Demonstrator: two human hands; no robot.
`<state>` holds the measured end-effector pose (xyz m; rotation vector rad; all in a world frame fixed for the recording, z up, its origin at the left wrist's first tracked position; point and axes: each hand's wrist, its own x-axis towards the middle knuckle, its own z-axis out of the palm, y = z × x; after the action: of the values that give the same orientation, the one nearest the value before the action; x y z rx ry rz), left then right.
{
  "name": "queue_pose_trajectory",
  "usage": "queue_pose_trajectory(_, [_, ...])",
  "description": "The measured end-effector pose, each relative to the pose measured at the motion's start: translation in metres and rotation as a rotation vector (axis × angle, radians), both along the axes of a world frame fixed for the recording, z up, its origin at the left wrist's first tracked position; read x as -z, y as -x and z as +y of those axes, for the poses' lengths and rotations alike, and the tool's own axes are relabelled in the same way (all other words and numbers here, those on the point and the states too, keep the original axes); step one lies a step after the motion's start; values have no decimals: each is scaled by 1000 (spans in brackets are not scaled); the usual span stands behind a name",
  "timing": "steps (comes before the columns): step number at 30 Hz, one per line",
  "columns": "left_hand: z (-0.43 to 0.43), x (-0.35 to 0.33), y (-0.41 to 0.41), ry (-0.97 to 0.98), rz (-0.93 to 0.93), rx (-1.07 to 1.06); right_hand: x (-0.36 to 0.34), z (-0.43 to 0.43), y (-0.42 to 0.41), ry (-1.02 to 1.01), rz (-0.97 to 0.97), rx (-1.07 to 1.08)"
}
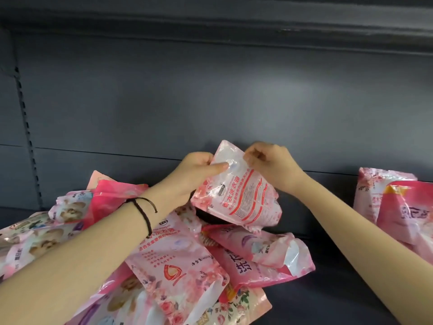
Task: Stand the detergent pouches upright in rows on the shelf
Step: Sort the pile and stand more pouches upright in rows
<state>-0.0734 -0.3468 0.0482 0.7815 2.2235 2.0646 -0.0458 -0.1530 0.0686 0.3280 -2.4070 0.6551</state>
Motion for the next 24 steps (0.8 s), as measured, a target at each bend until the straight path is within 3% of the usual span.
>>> queue_pose_trajectory(3, [11, -10, -7, -70, -91, 72, 24, -10, -25, 128, 85, 45])
queue_pose_trajectory(7, [20, -20, -13, -263, -234, 59, 58, -29, -70, 289, 122, -50])
queue_pose_trajectory(10, [21, -25, -17, -333, -254, 56, 68, -36, -79, 362, 122, -20])
queue_pose_trajectory(14, [23, -26, -27, -293, -207, 59, 70, -50, -71, 450, 335, 137])
queue_pose_trajectory(17, [16, -16, -30, -104, -27, 0, 64, -48, -61, 558, 362, 206])
queue_pose_trajectory(20, [0, 5, -27, 169, 392, -186, 56, -47, -56, 651, 289, 178])
queue_pose_trajectory(22, [-8, 20, -25, 227, 546, -290, 53, -50, -55, 669, 260, 141])
queue_pose_trajectory(24, [-11, 32, -20, 174, 546, -384, 52, -54, -56, 655, 254, 117])
